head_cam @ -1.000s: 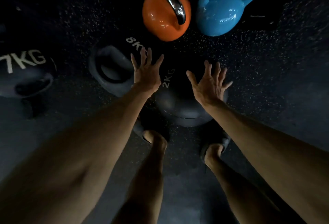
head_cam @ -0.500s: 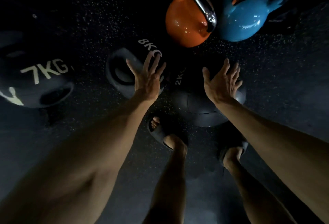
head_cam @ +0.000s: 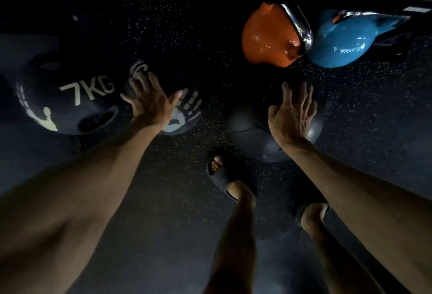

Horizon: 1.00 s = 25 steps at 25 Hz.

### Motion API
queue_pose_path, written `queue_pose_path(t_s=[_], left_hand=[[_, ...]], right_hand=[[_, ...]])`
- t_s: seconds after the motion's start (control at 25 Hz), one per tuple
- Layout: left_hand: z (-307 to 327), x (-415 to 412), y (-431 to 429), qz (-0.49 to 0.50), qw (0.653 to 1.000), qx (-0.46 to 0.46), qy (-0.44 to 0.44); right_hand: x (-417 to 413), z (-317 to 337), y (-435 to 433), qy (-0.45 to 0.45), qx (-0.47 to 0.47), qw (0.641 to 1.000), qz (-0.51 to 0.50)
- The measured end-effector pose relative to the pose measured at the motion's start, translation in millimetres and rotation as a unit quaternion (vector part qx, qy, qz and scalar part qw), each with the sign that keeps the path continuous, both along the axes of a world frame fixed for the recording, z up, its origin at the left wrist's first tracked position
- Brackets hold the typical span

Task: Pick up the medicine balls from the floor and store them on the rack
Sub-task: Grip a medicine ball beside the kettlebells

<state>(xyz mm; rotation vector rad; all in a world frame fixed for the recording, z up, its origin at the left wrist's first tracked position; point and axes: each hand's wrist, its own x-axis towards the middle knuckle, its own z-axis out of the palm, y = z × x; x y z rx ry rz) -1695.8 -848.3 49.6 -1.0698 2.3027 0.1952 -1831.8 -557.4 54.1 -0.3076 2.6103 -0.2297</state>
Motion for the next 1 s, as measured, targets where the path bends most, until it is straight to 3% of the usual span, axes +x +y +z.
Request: queue_pose_path(t_s=[0.16, 0.36, 0.68, 0.88, 1.0], left_hand=[[4, 49, -45, 0.181, 0.98, 0.047, 0.073], [-7, 65, -20, 0.221, 0.967, 0.06, 0.116], [-4, 74, -7, 0.216, 0.962, 0.083, 0.143], [-2, 73, -8, 0.219, 0.965, 0.087, 0.117], [14, 69, -3, 0.172, 0.978, 0.048, 0.11]], right_hand=[[19, -8, -40, -0.01, 0.042, 0.999, 0.029], [31, -5, -88, -0.033, 0.074, 0.997, 0.017], [50, 14, -131, -0.046, 0.015, 0.991, 0.128], [45, 19, -123, -0.054, -0.005, 0.99, 0.13], [51, 32, -111, -0.065, -0.028, 0.99, 0.12]])
